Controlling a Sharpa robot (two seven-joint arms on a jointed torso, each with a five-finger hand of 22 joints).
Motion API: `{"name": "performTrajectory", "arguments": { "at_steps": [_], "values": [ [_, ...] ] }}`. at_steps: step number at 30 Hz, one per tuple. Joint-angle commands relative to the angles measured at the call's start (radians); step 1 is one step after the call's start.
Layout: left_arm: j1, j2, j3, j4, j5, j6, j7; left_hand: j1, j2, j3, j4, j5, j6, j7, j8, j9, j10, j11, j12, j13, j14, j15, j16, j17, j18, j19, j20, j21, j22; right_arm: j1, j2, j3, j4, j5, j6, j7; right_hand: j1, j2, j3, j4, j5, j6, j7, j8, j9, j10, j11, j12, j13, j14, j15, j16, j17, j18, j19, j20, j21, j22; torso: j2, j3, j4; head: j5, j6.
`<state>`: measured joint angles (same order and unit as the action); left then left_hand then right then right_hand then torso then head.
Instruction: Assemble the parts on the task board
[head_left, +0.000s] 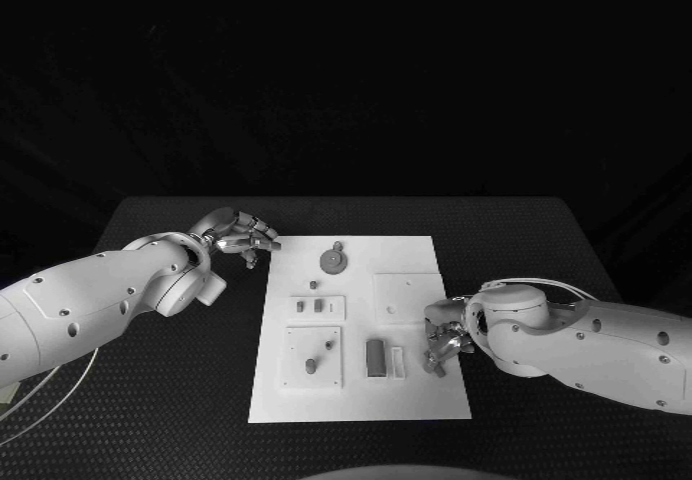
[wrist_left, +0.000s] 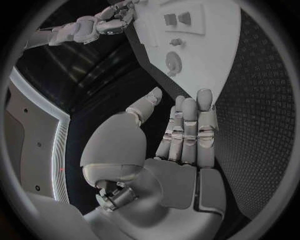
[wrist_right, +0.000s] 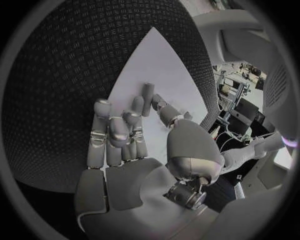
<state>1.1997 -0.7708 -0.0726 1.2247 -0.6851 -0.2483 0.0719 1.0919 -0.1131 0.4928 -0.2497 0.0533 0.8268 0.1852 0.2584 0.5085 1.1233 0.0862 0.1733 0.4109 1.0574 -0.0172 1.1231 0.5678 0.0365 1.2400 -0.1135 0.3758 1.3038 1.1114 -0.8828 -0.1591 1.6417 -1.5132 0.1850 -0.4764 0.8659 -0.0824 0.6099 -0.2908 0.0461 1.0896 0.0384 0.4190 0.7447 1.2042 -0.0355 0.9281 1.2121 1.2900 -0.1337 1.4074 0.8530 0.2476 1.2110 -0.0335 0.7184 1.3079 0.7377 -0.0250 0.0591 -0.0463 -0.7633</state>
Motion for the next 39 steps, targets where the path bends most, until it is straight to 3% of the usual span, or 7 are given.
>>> {"name": "performTrajectory", "arguments": {
  "at_steps": [1,9,19,28,39],
  "values": [
    [0.000,0.002,0.000,0.003,0.002,0.011,0.006,-0.010,0.001,-0.001,0.007,-0.004,0.001,0.008,0.005,-0.002,-0.017,0.008,0.003,0.002,0.009,0.000,-0.005,0.002,0.082,0.008,-0.002,-0.004,0.001,-0.029,0.001,-0.023,-0.015,0.000,-0.001,-0.036,0.056,0.037,0.001,-0.003,0.003,-0.055,0.044,-0.189,0.002,0.001,0.006,-0.004,-0.001,-0.002,-0.002,-0.006,-0.001,0.014,-0.002,0.004,0.002,0.020,0.000,-0.0007,0.0003,0.000,0.001],
    [0.000,0.001,0.000,0.002,0.002,0.012,0.005,-0.010,0.001,-0.001,0.007,-0.004,0.001,0.008,0.005,-0.002,-0.017,0.008,0.004,0.002,0.009,0.000,-0.005,0.002,0.082,0.008,-0.002,-0.005,0.001,-0.025,-0.014,-0.019,0.010,0.282,-0.102,-0.008,0.060,0.112,-0.019,0.000,0.003,-0.046,0.043,-0.189,0.002,0.005,0.005,-0.003,-0.001,-0.003,-0.002,-0.004,0.000,0.014,-0.004,0.012,0.003,0.020,0.000,-0.0002,0.0009,0.001,-0.001],
    [0.000,0.002,0.000,0.001,0.001,0.015,0.002,-0.011,0.002,-0.002,0.008,-0.004,0.000,0.008,0.006,-0.002,-0.017,0.008,0.004,0.002,0.009,0.000,-0.005,0.002,0.082,0.008,-0.002,-0.005,0.002,0.006,-0.019,-0.009,0.016,0.546,-0.264,0.016,0.047,0.149,-0.027,-0.002,0.003,-0.036,0.040,-0.189,0.002,0.008,0.002,-0.002,-0.001,-0.003,-0.004,-0.002,0.000,0.014,-0.005,0.011,0.003,0.019,0.000,-0.0013,0.0013,0.001,-0.002],
    [0.000,0.002,0.000,0.001,0.001,0.015,0.001,-0.011,0.002,-0.002,0.008,-0.004,0.000,0.008,0.006,-0.002,-0.017,0.008,0.004,0.001,0.009,0.000,-0.005,0.002,0.082,0.008,-0.002,-0.005,0.002,0.010,-0.017,-0.009,0.016,0.580,-0.262,0.002,0.047,0.149,-0.029,-0.003,0.003,-0.033,0.038,-0.187,0.003,0.009,0.001,-0.002,0.000,-0.004,-0.005,-0.002,0.001,0.014,-0.005,0.011,0.003,0.020,0.000,-0.0011,0.0000,0.002,-0.003],
    [0.001,0.002,0.000,0.002,0.001,0.015,0.001,-0.011,0.001,-0.002,0.008,-0.004,0.000,0.008,0.006,-0.002,-0.017,0.008,0.004,0.001,0.009,0.000,-0.005,0.002,0.082,0.008,-0.002,-0.006,0.003,0.010,-0.011,-0.010,0.021,0.586,-0.217,-0.007,0.048,0.146,-0.029,-0.003,0.003,-0.032,0.038,-0.188,0.002,0.008,0.001,-0.002,0.000,-0.004,-0.006,-0.002,0.001,0.014,-0.006,0.010,0.003,0.020,0.000,-0.0005,0.0004,0.003,-0.002]
  ]
}}
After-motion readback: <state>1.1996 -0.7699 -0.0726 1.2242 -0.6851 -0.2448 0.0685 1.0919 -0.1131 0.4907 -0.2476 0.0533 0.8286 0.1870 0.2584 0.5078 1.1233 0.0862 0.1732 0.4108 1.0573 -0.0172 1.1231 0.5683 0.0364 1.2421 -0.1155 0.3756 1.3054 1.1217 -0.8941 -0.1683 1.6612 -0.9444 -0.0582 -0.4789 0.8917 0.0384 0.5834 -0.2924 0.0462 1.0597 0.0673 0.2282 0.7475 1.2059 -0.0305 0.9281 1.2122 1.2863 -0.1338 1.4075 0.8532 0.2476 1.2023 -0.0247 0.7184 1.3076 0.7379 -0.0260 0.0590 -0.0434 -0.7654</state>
